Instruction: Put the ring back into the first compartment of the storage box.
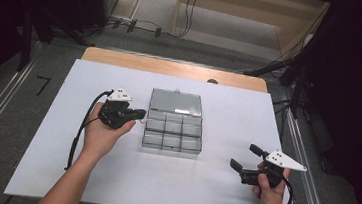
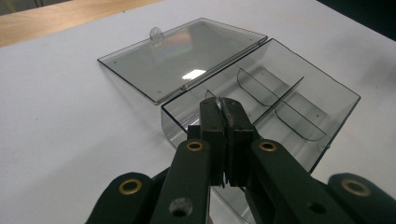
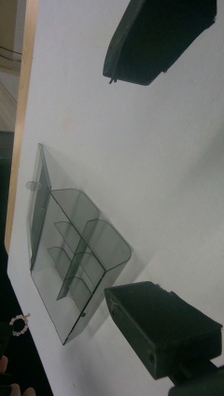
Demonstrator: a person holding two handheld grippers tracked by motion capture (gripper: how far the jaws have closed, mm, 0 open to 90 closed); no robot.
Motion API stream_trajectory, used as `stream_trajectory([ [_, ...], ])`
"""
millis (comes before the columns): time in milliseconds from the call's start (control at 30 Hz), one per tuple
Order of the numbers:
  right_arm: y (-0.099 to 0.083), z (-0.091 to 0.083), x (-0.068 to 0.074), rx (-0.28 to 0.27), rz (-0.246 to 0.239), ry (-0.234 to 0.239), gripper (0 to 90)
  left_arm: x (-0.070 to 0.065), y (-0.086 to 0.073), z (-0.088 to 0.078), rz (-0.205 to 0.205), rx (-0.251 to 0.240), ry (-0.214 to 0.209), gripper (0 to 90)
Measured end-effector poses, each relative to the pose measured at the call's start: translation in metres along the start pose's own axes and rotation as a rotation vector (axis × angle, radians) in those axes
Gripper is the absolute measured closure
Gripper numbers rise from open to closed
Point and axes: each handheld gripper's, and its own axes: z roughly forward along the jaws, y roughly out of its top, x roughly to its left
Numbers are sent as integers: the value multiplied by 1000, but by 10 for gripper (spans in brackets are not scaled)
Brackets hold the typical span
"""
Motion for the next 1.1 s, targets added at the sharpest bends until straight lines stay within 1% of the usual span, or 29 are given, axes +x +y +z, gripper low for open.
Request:
stream_trajectory([
  [67, 0, 0, 0, 0, 1, 0, 0, 0, 0, 2, -6, 2, -5, 888],
  [200, 0, -1, -1, -1, 4, -1, 0, 0, 1, 5, -6, 8, -6, 888],
  [467, 0, 0, 0, 0, 0, 1, 0, 0, 4, 11, -11, 3, -9, 888],
  [733, 0, 0, -1, -2, 4, 0, 0, 0, 5, 16, -9, 12, -9, 888],
  [1100, 0, 0, -1, -1, 5, 1, 0, -3, 9, 26, -7, 8, -11, 888],
])
